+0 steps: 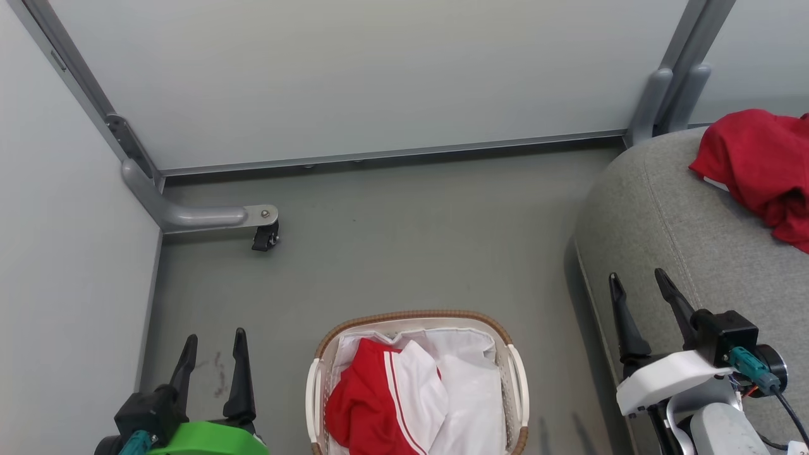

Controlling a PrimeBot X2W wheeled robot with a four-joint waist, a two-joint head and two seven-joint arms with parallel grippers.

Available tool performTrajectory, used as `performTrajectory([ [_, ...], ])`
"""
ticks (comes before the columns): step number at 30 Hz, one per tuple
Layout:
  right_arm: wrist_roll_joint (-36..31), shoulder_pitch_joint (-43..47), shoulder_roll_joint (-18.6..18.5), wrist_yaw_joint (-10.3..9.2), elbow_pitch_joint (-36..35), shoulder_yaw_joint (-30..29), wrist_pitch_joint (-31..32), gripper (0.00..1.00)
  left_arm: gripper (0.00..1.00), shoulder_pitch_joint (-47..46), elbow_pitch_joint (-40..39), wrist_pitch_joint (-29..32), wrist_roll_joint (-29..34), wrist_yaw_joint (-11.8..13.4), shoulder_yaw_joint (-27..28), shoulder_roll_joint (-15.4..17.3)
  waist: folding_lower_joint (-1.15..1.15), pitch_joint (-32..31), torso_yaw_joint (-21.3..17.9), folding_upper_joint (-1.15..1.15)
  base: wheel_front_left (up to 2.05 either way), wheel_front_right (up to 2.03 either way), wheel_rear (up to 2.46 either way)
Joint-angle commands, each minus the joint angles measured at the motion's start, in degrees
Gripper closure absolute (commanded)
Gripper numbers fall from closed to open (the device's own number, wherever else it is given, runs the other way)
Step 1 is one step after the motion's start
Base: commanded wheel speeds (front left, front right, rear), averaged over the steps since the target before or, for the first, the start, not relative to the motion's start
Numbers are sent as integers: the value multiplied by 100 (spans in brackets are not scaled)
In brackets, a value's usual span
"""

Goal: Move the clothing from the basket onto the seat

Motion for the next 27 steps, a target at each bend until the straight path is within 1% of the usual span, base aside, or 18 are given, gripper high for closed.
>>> performTrajectory([
  [1,-34,-51,-28,-8,-24,-21,-14,0,0,-84,-3,-3,54,-15,-6,5,0,31,4,0,0,0,0],
  [6,-96,-127,-28,-8,-73,-30,-14,0,0,-251,54,-3,156,-15,-118,5,0,178,-4,0,0,0,0],
  [12,-208,-296,-28,-8,-146,-31,-14,0,0,-753,387,-4,341,-14,-283,7,0,506,-38,0,0,0,0],
  [18,-316,-558,-28,-8,-259,5,-14,0,0,-1448,1027,-4,352,-15,-579,8,0,1031,-147,0,0,0,0],
  [24,-413,-900,-27,-8,-375,39,-14,0,0,-2157,1907,-4,374,-15,-1128,10,0,1732,-300,0,0,0,0],
  [27,-410,-1060,-27,-8,-426,83,-14,0,0,-2450,2287,-4,331,-15,-1311,10,0,2081,-382,0,0,0,0],
])
